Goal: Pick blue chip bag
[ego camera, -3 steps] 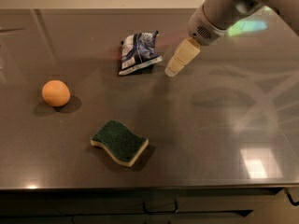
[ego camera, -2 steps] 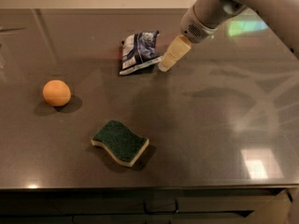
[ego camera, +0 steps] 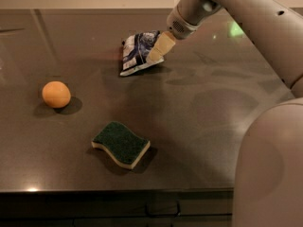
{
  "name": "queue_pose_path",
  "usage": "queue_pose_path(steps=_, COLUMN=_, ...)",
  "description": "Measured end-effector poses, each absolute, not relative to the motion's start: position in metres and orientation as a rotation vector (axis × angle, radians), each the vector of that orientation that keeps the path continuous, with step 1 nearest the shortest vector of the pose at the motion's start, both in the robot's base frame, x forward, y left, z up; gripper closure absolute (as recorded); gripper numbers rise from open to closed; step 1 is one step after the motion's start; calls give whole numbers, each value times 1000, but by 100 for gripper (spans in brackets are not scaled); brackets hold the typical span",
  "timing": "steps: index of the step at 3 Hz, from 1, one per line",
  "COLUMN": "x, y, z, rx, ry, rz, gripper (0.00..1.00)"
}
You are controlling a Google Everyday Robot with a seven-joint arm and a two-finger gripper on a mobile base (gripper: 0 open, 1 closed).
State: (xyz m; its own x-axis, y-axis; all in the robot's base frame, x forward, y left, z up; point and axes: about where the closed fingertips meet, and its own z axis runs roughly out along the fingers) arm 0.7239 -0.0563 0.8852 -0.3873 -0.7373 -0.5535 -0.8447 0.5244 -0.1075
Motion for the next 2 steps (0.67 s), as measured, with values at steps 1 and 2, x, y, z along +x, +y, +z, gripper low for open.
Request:
queue_pose_path(steps=1, x=729, y=-36, z=880, rx=-1284, ry=2242, rz=319, gripper=0)
queue_pose_path(steps=2, x=723, y=-13, z=878, rx=-1298, ry=2249, rz=369, gripper=0)
